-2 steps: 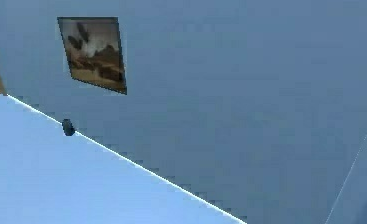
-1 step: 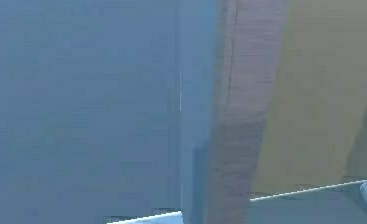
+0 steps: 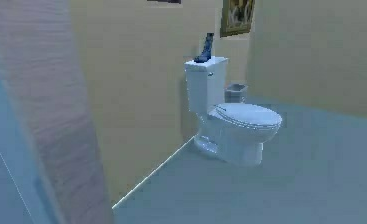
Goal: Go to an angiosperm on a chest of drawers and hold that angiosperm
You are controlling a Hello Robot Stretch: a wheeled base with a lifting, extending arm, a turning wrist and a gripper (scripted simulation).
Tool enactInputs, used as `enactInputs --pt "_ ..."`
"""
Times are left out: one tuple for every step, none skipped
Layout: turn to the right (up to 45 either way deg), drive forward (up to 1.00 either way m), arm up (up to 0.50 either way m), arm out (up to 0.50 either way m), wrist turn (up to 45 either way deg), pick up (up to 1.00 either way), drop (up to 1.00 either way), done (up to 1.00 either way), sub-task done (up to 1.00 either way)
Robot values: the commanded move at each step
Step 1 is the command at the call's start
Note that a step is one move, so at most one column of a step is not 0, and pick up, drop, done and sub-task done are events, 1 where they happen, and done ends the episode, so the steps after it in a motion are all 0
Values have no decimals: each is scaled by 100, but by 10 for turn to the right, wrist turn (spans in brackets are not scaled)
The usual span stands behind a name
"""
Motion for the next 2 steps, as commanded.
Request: enactInputs --pt "450 0 0 0 0 0 0 0 0" --pt "0 65 0 0 0 0 0 0 0"
